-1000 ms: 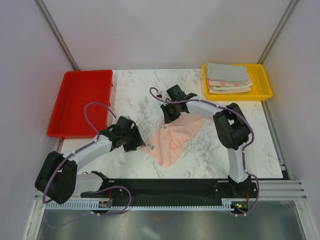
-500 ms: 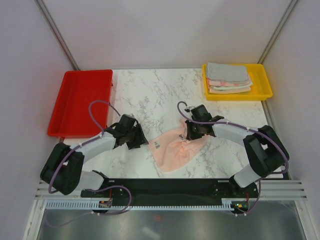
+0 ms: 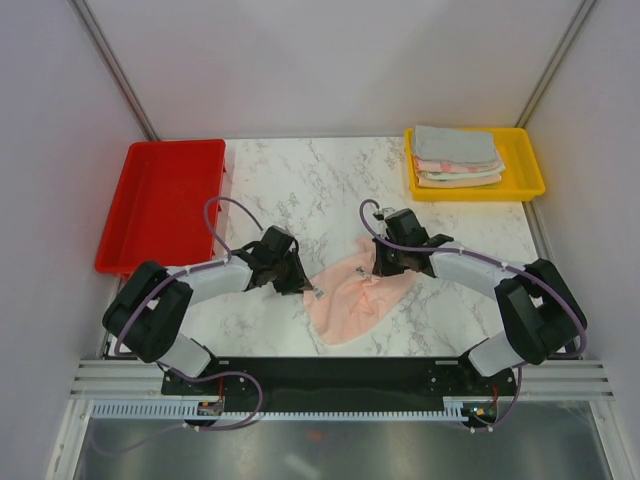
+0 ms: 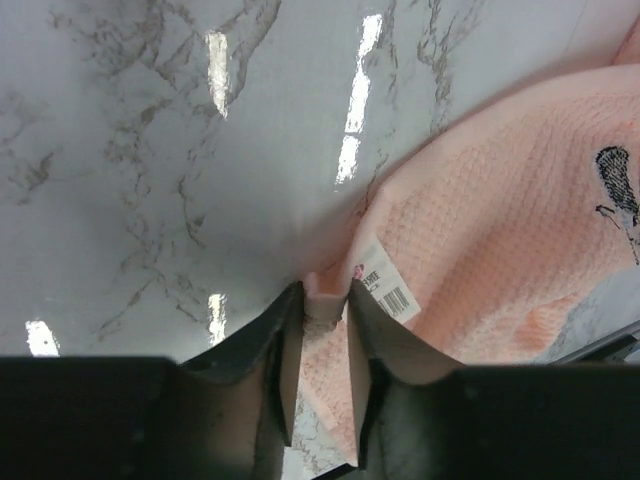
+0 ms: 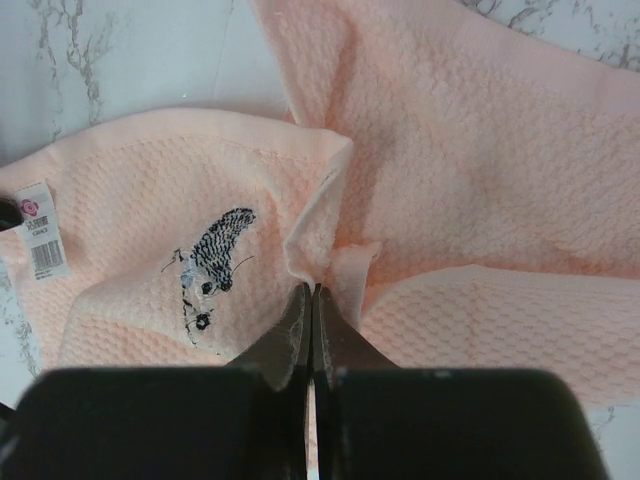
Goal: Fold and stack the towels
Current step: Flatten out the crumpled towel
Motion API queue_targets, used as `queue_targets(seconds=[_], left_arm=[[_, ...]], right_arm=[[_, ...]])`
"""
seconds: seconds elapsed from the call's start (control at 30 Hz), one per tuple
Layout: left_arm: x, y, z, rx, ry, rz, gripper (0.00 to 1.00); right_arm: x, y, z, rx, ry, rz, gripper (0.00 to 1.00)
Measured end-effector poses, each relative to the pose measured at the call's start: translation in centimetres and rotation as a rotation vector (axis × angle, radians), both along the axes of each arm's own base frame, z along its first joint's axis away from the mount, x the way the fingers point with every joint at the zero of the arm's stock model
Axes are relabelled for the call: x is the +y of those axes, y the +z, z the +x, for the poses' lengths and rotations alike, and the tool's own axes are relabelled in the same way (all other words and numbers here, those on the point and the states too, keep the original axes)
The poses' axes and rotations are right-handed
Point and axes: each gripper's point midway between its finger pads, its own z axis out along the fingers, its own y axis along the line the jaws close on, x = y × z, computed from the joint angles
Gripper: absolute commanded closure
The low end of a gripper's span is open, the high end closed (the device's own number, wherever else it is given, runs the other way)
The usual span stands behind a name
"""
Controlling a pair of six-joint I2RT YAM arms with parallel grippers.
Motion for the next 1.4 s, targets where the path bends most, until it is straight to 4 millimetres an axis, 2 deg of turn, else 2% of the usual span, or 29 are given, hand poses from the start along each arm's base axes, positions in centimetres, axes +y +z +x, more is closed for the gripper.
queue_targets(seconds=[0.03, 0.07, 0.13, 0.17, 0.23, 0.27, 0.3, 0.47, 0.57, 0.63, 0.7, 0.8, 0.87, 0.97, 1.07, 1.2, 1.4], left_arm=[[-0.2, -0.2, 0.0, 0.008, 0.003, -0.002, 0.75], [-0.4, -0.3, 0.0, 0.012, 0.005, -0.004, 0.85], [-0.7, -0.4, 0.0, 0.021, 0.007, -0.004, 0.93], [-0.8, -0.3, 0.1, 0.020, 0.006, -0.004, 0.98], [-0.9, -0.2, 0.1, 0.019, 0.004, 0.004, 0.98], [-0.8, -0.2, 0.2, 0.018, 0.005, 0.011, 0.98], [-0.7, -0.2, 0.2, 0.017, 0.009, 0.022, 0.98], [-0.1, -0.2, 0.3, 0.011, 0.009, 0.070, 0.98], [0.6, -0.2, 0.6, -0.005, 0.010, 0.108, 0.98], [0.9, -0.2, 0.8, -0.015, 0.009, 0.132, 0.98], [1.3, -0.1, 1.0, -0.025, 0.008, 0.158, 0.98], [1.8, -0.2, 1.1, -0.034, 0.006, 0.183, 0.98], [2.1, -0.2, 1.2, -0.039, 0.009, 0.204, 0.98], [3.1, -0.1, 1.5, -0.048, 0.025, 0.259, 0.98], [4.5, 0.1, 1.9, -0.056, 0.043, 0.329, 0.98], [5.8, 0.6, 2.7, -0.066, 0.069, 0.382, 0.98], [6.2, 0.4, 3.1, -0.058, 0.074, 0.401, 0.98]], right_arm=[[0.0, 0.1, 0.0, -0.002, 0.000, 0.001, 1.00], [0.0, 0.1, 0.0, -0.002, -0.001, 0.002, 1.00], [0.1, 0.1, 0.0, -0.004, -0.005, 0.008, 1.00], [0.1, 0.1, 0.0, -0.005, -0.006, 0.010, 0.89], [0.1, 0.3, -0.1, -0.005, -0.013, 0.019, 0.77], [0.1, 0.5, -0.1, -0.009, -0.014, 0.024, 0.65], [0.2, 0.8, 0.0, -0.015, -0.017, 0.030, 0.61], [1.0, 3.4, 1.6, -0.082, 0.005, 0.049, 0.55], [2.4, 6.3, 4.0, -0.163, 0.044, 0.070, 0.55], [3.5, 7.7, 5.7, -0.207, 0.077, 0.083, 0.55], [4.5, 8.2, 7.1, -0.232, 0.121, 0.084, 0.55], [5.7, 7.4, 8.5, -0.217, 0.185, 0.065, 0.52], [6.3, 6.1, 9.2, -0.188, 0.218, 0.041, 0.48], [6.5, 3.9, 9.4, -0.124, 0.246, 0.009, 0.46], [6.5, 2.6, 9.3, -0.075, 0.252, -0.007, 0.46], [7.2, 2.7, 9.9, -0.067, 0.261, 0.003, 0.42], [8.8, 3.0, 11.3, -0.081, 0.298, 0.038, 0.39]])
